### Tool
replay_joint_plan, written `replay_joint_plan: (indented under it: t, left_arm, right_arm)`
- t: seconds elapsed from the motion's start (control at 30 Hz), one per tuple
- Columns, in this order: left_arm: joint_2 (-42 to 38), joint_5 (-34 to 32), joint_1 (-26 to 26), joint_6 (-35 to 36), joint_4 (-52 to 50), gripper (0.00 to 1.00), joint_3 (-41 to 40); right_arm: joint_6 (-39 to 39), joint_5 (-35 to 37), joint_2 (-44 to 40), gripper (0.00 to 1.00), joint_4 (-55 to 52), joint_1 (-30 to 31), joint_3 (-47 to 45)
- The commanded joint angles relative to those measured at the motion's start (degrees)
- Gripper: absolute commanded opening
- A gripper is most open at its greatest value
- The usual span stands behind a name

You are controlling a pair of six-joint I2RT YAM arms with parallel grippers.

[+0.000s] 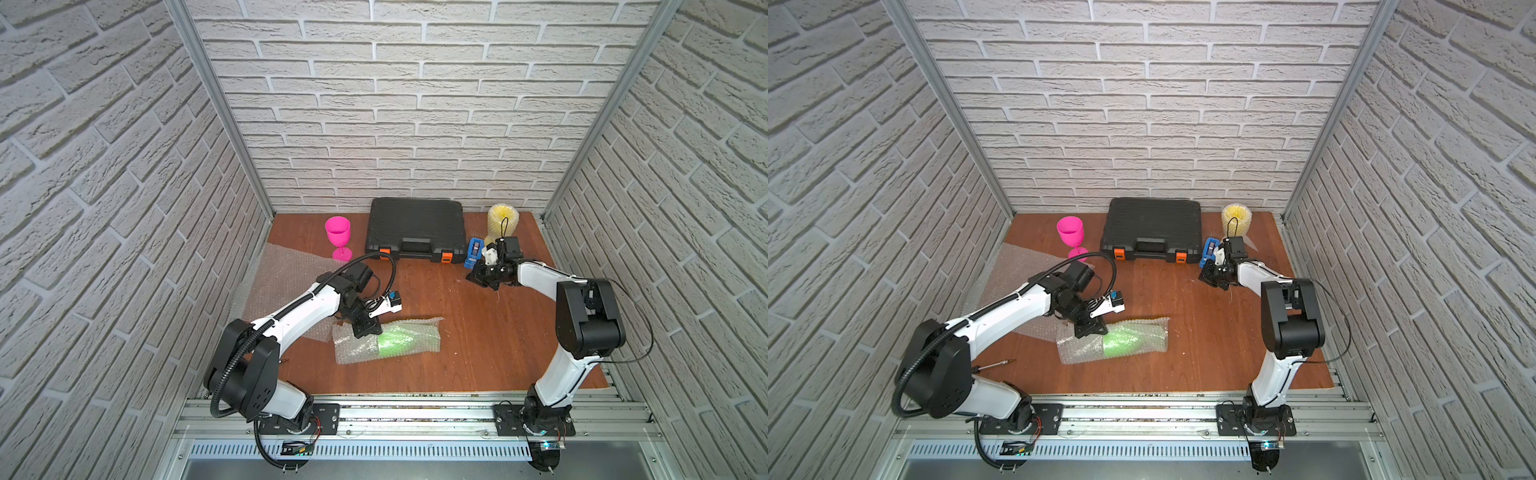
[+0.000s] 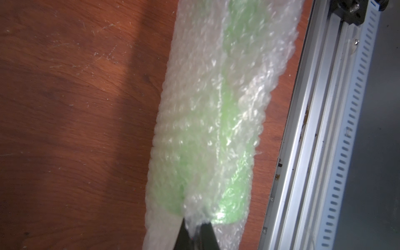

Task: Wrap wine glasses in bubble wrap
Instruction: Tear off the tape using the Tape Cutter.

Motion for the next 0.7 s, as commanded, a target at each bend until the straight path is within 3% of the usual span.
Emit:
replay_joint_plan:
  t: [0.0, 0.67]
  left_arm:
    - [0.9, -0.7, -0.5, 0.9, -3.5, 0.00, -0.4]
    - [0.9, -0.5, -0.6, 0.7, -3.7, 0.00, -0.6]
  right_arm:
    - [-0.4, 1.5, -4.5, 0.03, -3.3, 1.3, -2.0]
    - [-1.5, 2.1, -13.6, 0.03, -9.8, 5.4, -13.0]
